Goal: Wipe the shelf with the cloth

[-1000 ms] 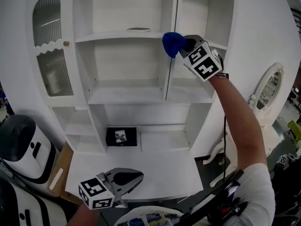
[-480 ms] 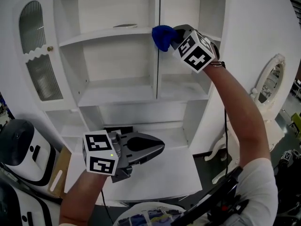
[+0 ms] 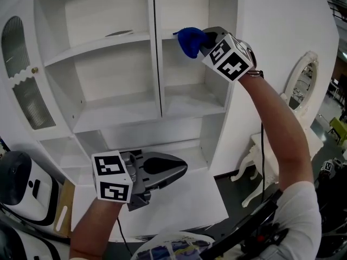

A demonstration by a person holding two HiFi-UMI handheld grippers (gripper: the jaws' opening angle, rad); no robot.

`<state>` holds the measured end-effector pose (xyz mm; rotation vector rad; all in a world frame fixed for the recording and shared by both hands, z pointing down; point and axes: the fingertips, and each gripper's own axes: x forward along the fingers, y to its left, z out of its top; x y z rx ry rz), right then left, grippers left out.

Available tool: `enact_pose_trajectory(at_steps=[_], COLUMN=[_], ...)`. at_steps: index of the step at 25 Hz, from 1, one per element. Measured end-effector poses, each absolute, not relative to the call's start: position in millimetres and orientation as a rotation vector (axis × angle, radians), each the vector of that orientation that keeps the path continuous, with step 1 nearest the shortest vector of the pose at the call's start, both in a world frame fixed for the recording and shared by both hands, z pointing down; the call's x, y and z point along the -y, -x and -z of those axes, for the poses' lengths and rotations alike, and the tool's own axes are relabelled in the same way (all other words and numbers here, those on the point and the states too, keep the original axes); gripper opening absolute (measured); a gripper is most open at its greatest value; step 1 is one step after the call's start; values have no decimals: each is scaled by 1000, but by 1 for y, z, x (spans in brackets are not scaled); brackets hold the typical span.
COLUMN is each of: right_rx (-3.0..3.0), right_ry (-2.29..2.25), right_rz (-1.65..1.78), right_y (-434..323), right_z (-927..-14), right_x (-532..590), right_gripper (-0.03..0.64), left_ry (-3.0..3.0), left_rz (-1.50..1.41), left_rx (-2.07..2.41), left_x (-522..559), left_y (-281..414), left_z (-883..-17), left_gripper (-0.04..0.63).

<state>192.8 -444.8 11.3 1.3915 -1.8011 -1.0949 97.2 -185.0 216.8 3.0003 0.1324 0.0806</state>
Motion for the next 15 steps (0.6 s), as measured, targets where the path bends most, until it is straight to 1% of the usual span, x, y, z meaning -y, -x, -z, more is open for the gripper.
enact_pose_trajectory(at_steps=[15], right_rx=[1693], right_ry=[-1571], right_rz=[996], right_y=[-316], right_z=[-7], right_x=[435], right_gripper=[67], left_ry=[-2992], left_rz=[-106], left_rx=[-238], left_x=[180], left_y=[-139], left_z=[-224], left_gripper=[12])
